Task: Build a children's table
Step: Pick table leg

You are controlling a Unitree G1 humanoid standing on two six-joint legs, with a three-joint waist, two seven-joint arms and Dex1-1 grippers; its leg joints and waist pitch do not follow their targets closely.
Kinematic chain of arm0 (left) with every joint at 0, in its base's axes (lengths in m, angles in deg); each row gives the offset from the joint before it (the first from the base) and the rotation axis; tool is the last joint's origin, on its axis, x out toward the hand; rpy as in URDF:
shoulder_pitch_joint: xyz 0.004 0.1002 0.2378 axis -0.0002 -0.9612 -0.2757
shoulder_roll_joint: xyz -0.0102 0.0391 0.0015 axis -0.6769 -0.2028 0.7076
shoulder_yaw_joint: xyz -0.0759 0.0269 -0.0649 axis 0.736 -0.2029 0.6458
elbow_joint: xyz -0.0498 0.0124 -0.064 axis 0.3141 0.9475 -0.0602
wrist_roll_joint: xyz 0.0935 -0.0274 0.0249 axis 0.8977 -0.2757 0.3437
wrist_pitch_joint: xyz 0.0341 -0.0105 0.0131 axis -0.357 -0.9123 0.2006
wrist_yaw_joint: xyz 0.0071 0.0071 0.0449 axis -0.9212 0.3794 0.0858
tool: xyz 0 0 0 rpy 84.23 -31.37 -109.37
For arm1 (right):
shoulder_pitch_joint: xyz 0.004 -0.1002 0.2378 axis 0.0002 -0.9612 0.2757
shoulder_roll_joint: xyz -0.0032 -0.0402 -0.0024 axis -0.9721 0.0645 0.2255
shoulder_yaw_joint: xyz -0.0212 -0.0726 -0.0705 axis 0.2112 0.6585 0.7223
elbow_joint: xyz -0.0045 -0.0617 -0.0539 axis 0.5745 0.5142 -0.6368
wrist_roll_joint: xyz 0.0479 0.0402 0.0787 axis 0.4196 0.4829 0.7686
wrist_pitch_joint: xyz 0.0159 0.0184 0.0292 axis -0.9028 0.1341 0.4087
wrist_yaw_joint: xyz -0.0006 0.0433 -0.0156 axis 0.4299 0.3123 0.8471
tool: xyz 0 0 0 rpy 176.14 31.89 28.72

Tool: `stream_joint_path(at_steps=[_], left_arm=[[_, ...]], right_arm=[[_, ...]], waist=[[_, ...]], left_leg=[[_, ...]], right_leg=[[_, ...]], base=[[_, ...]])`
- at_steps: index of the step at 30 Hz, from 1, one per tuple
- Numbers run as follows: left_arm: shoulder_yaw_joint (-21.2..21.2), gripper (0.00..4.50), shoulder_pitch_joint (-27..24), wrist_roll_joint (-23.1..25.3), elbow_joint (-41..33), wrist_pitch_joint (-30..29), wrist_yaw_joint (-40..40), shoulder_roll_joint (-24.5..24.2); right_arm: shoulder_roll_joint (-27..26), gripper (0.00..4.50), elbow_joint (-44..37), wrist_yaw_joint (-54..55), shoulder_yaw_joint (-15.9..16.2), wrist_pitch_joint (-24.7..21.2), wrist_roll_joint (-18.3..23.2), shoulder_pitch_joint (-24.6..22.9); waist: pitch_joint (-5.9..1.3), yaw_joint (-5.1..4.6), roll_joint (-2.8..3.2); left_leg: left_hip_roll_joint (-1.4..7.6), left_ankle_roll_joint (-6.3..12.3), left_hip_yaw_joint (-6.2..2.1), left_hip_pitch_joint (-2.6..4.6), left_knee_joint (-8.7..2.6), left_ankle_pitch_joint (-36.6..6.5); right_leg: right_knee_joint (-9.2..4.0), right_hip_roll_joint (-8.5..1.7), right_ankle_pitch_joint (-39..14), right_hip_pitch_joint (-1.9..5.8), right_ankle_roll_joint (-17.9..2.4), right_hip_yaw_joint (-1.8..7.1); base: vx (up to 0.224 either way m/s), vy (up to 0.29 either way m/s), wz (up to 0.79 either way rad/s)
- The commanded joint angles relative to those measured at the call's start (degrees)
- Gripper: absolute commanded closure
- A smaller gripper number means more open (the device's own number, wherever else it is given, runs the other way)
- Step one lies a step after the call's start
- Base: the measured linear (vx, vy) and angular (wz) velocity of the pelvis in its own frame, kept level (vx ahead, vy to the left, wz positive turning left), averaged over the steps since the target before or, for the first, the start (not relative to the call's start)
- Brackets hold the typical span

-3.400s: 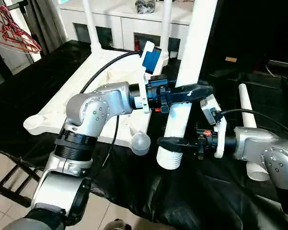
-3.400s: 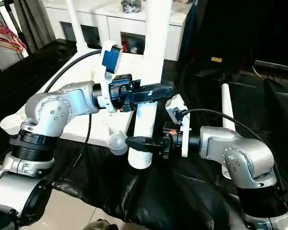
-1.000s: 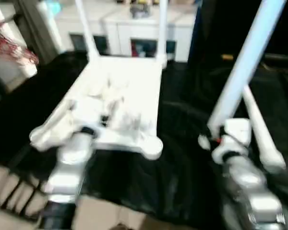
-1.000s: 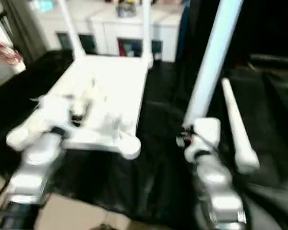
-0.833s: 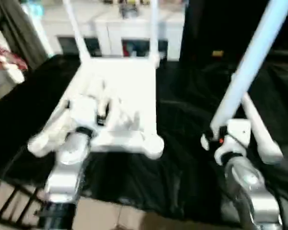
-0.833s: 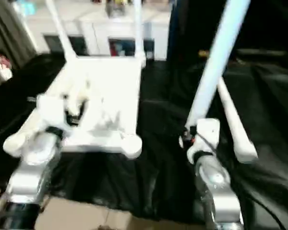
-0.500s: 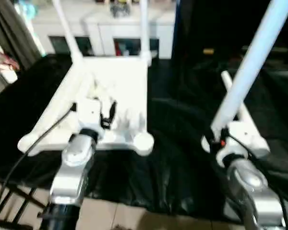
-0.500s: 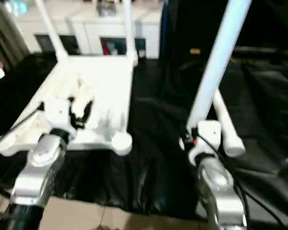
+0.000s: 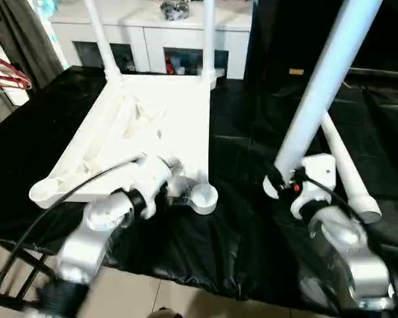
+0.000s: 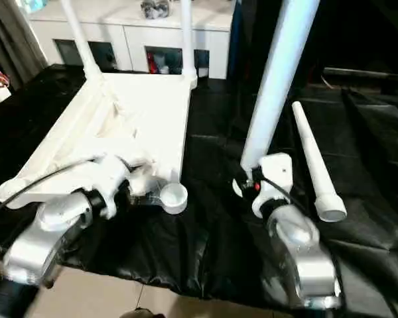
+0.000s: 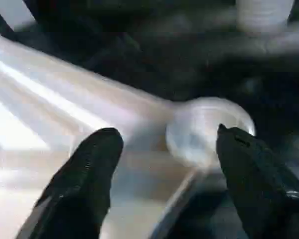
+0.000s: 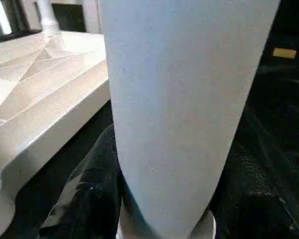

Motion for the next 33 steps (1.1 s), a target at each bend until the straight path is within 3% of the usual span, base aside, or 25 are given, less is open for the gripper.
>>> stream_joint_path(at_steps=[1, 4, 5, 8, 9, 14, 15, 19, 20, 22, 25, 28, 31, 33], left_arm=[[-1.2, 0.76, 2.4, 2.1, 3.5, 1.3, -5.1, -3.0], [-2.5, 0.76, 4.2, 2.6, 5.5, 1.0, -8.6, -5.7], [-3.7, 1.07, 6.2, 2.6, 7.5, 1.6, -12.2, -7.6], [-4.3, 1.16, 8.8, 3.1, 10.8, 3.2, -14.7, -8.0], [-4.4, 1.28, 9.5, 3.0, 11.6, 3.1, -15.6, -8.0], [-5.2, 1.69, 13.8, 3.5, 16.8, 5.1, -18.3, -6.6], [-6.2, 1.69, 15.4, 3.8, 18.8, 5.2, -20.6, -6.6], [-7.8, 1.99, 17.2, 4.4, 21.6, 5.9, -23.5, -6.9], [-8.0, 2.15, 17.7, 4.8, 22.5, 6.1, -24.1, -6.9], [-8.2, 2.28, 18.4, 5.2, 23.9, 6.6, -24.8, -6.8], [-9.1, 2.50, 20.1, 6.5, 27.4, 7.8, -26.2, -6.9], [-9.4, 2.82, 21.5, 7.3, 30.1, 8.7, -26.6, -6.8], [-9.5, 2.85, 22.8, 7.8, 32.6, 9.5, -26.7, -6.5], [-9.7, 3.17, 23.4, 8.3, 33.8, 9.8, -27.0, -6.4]], right_arm=[[1.1, 2.58, 0.2, -2.4, -0.6, 0.5, 1.5, 1.1], [1.5, 2.58, 1.5, -3.1, -0.9, 1.3, 1.3, 1.8], [1.3, 2.58, 3.0, -3.7, -0.7, 1.7, 1.3, 2.4], [1.0, 2.58, 4.0, -4.2, -0.2, 2.1, 1.3, 2.9], [1.0, 2.58, 4.0, -4.3, 0.0, 2.1, 1.3, 3.0], [0.8, 2.58, 4.3, -4.8, 0.7, 2.6, 1.1, 2.7], [0.7, 2.58, 4.5, -4.7, 0.7, 3.0, 0.8, 2.5], [0.7, 2.58, 4.2, -4.8, 0.7, 3.2, 0.6, 2.1], [0.7, 2.58, 4.0, -4.8, 0.7, 3.2, 0.6, 1.9], [0.7, 2.58, 3.9, -4.8, 0.6, 3.2, 0.5, 1.8], [0.9, 2.58, 3.5, -4.7, 0.5, 3.2, 0.6, 1.5], [1.0, 2.58, 3.5, -4.7, 0.5, 3.3, 0.5, 1.4], [1.0, 2.58, 3.7, -4.7, 0.7, 3.4, 0.4, 1.6], [1.0, 2.58, 3.8, -4.8, 0.9, 3.4, 0.2, 1.8]], waist=[[-3.14, -0.08, -0.72], [-3.16, -0.05, -1.17], [-3.16, 0.05, -1.16], [-3.13, 0.07, -1.20], [-3.21, 0.26, -0.86], [-3.37, 0.48, -1.06], [-3.28, 0.41, -0.35], [-3.47, 0.31, -0.33], [-3.52, 0.33, 0.14], [-3.56, 0.19, -0.23], [-3.48, 0.25, 0.09], [-3.49, 0.29, 0.04], [-3.48, 0.29, -0.01], [-3.48, 0.31, -0.21]], left_leg=[[6.45, 0.77, -3.02, 1.80, -4.85, -12.2], [6.44, 0.33, -2.96, 1.83, -4.88, -12.2], [6.40, 0.25, -2.94, 1.89, -4.83, -11.7], [6.37, -0.01, -2.81, 1.88, -4.75, -11.9], [6.41, -0.07, -2.77, 2.02, -4.66, -11.8], [6.48, 0.19, -2.71, 1.94, -4.56, -11.1], [6.39, -0.11, -2.69, 2.05, -4.62, -12.0], [6.56, -0.75, -2.85, 1.99, -4.62, -12.6], [6.44, -0.52, -2.88, 1.91, -4.49, -12.1], [6.44, -0.14, -2.83, 1.84, -4.42, -11.6], [6.44, -0.06, -2.81, 2.00, -4.35, -12.7], [6.68, -0.54, -2.91, 2.08, -4.49, -13.3], [6.71, -0.85, -2.92, 2.12, -4.58, -13.8], [6.70, -0.47, -2.87, 2.01, -4.52, -13.1]], right_leg=[[-4.29, -6.40, -7.0, 1.61, -8.2, 4.42], [-4.07, -6.47, -5.8, 1.59, -9.1, 4.46], [-3.87, -6.55, -4.7, 1.51, -10.1, 4.41], [-3.84, -6.72, -4.6, 1.61, -10.9, 4.46], [-3.75, -6.79, -4.2, 1.51, -11.1, 4.43], [-3.46, -6.92, -1.9, 1.70, -11.9, 4.36], [-3.83, -6.75, -2.4, 1.46, -11.6, 4.40], [-3.32, -6.94, -0.3, 1.82, -12.5, 4.37], [-3.25, -6.99, 0.4, 1.87, -12.7, 4.38], [-3.25, -7.03, 1.4, 2.04, -13.0, 4.36], [-3.53, -6.96, -0.1, 1.89, -13.2, 4.38], [-3.45, -7.10, -0.8, 1.94, -13.3, 4.38], [-3.39, -7.12, -0.9, 1.89, -13.6, 4.36], [-3.38, -7.18, -0.1, 1.93, -13.7, 4.39]], base=[[0.000, 0.000, 0.00], [0.000, 0.000, 0.00], [0.000, 0.000, 0.00], [0.000, 0.000, 0.00], [0.000, 0.000, 0.00], [0.000, 0.000, 0.00], [0.000, 0.000, 0.00], [0.000, 0.000, 0.00], [0.000, 0.000, 0.00], [0.000, 0.000, 0.00], [0.000, 0.000, 0.00], [0.000, 0.000, 0.00], [0.000, 0.000, 0.00], [0.000, 0.000, 0.00]])
